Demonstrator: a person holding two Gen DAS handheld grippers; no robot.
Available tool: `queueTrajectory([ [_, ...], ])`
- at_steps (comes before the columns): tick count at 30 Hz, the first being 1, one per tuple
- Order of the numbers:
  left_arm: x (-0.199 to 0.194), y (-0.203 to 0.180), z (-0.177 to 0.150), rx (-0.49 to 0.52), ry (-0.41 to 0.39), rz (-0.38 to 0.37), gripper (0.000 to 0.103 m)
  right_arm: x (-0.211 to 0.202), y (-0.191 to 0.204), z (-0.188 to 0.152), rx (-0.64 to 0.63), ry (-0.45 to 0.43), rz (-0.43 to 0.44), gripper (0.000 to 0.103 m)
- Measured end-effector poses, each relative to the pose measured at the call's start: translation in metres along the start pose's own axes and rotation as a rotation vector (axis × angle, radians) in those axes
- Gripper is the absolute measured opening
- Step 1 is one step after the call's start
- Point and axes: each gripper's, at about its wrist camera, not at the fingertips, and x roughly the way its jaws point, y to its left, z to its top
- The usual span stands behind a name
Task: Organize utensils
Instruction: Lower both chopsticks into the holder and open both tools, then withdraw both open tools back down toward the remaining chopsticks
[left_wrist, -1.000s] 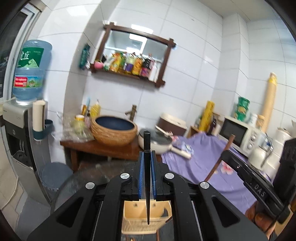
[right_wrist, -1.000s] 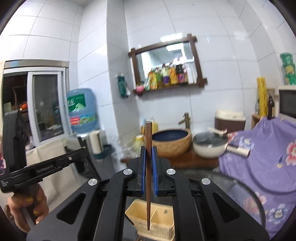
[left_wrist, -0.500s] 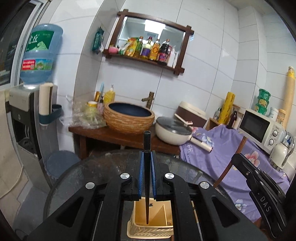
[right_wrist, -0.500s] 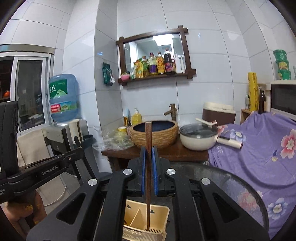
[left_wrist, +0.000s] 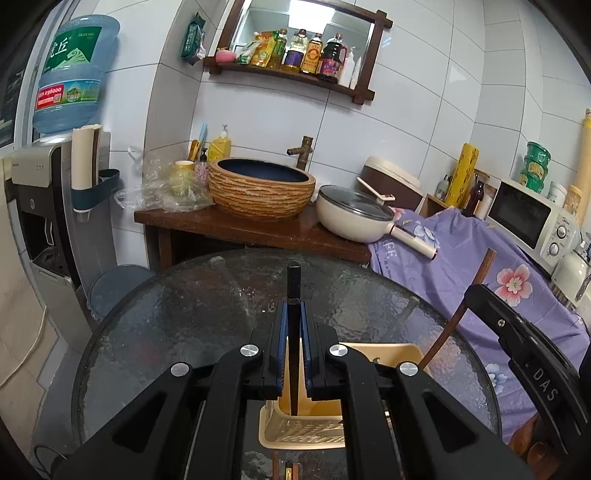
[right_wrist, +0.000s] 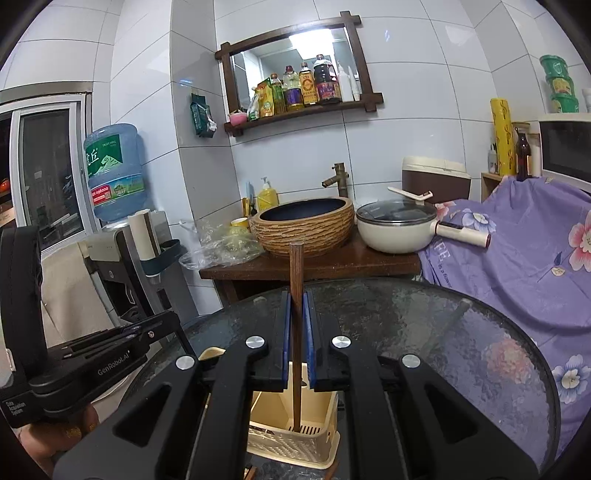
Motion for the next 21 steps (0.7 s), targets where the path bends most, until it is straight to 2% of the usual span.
queueTrajectory([
  [8, 0.002, 0.0, -0.002, 0.0, 0.005, 0.009, 0.008, -0.002, -0.003, -0.002, 0.005, -0.006, -0.014, 0.009],
  [9, 0.002, 0.0, -0.002, 0.005, 0.008, 0.009, 0.008, -0.003, -0.003, -0.003, 0.006, -0.009, -0.011, 0.011],
  [10, 0.002, -0.001, -0.002, 0.012, 0.011, 0.012, 0.009, -0.004, -0.003, -0.003, 0.007, -0.014, -0.014, 0.021],
  [11, 0.001, -0.001, -0.002, 0.018, 0.012, 0.013, 0.014, -0.006, -0.004, -0.003, 0.011, -0.022, -0.018, 0.044],
  [12, 0.0, -0.001, -0.002, 0.02, 0.012, 0.01, 0.024, -0.009, -0.005, -0.003, 0.019, -0.033, -0.015, 0.056],
  [13, -0.001, -0.002, -0.001, 0.02, 0.009, 0.011, 0.03, -0.014, -0.006, -0.004, 0.03, -0.052, -0.014, 0.063],
  [14, -0.004, -0.001, -0.001, 0.021, 0.004, 0.012, 0.044, -0.017, -0.006, -0.004, 0.027, -0.056, -0.02, 0.063],
  [15, -0.007, -0.001, -0.001, 0.023, -0.005, 0.014, 0.053, -0.019, -0.006, -0.004, 0.022, -0.052, -0.023, 0.063],
  [21, -0.027, 0.005, -0.007, 0.024, -0.023, -0.006, 0.08, -0.035, -0.019, -0.013, 0.055, -0.007, -0.021, 0.065],
])
